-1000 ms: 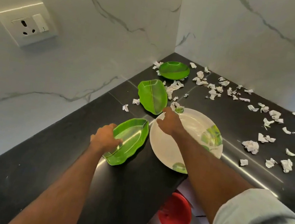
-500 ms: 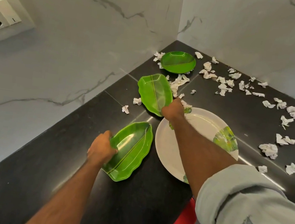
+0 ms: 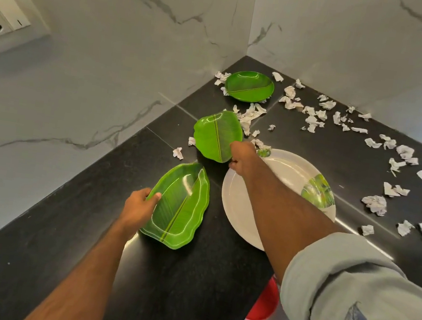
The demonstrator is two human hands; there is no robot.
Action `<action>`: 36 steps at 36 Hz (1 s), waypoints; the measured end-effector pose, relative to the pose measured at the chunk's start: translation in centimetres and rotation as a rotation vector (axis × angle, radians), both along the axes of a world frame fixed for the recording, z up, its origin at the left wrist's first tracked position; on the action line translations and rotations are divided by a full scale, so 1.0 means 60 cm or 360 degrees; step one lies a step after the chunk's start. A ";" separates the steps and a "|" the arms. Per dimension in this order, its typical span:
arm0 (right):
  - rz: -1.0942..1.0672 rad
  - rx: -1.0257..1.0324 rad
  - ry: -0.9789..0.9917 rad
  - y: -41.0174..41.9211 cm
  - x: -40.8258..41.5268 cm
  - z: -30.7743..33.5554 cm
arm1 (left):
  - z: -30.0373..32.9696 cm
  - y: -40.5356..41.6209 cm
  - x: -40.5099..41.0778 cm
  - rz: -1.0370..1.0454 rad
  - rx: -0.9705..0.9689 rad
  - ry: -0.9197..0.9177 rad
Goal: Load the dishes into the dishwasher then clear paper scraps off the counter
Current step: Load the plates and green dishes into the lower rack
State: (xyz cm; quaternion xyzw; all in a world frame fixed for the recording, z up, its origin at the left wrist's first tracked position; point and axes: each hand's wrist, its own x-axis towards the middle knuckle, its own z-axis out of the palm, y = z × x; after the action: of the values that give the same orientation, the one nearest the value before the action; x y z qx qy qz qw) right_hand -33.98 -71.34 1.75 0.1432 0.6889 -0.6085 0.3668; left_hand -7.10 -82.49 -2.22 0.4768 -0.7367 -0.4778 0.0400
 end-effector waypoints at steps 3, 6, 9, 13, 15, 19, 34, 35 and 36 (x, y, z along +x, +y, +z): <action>-0.0032 -0.0076 0.0000 0.038 0.019 -0.005 | 0.002 0.005 0.012 0.0083 -0.0016 0.0139; -0.0036 -0.0194 0.0057 0.101 0.040 -0.007 | 0.010 0.025 0.011 0.0237 0.0061 0.0338; 0.0021 -0.0270 0.0219 0.185 0.062 -0.013 | 0.031 0.057 -0.006 0.0303 0.0069 0.0485; -0.0027 -0.0284 0.0355 0.313 0.095 -0.030 | 0.046 0.116 -0.038 0.0119 0.0063 0.0561; -0.0164 -0.0306 0.0373 0.383 0.115 -0.036 | 0.048 0.162 -0.051 -0.0014 0.0066 0.0582; -0.0529 -0.0329 0.0370 0.531 0.165 -0.041 | 0.051 0.283 -0.075 -0.0208 0.0179 0.0702; -0.1270 -0.0001 0.0604 1.141 0.556 -0.113 | -0.070 0.810 0.060 -0.0932 0.0192 0.0425; -0.1303 0.0028 0.0576 1.181 0.592 -0.114 | -0.079 0.849 0.084 -0.0960 0.0186 0.0375; -0.1329 0.0073 0.0567 1.217 0.629 -0.113 | -0.087 0.887 0.108 -0.0979 0.0176 0.0328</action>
State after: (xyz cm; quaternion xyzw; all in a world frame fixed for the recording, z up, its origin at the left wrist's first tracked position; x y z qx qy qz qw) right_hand 3.76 1.70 -5.04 0.3100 0.6377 -0.7041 -0.0376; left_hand -0.62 -29.25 -7.41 0.1827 -0.8112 -0.5525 -0.0577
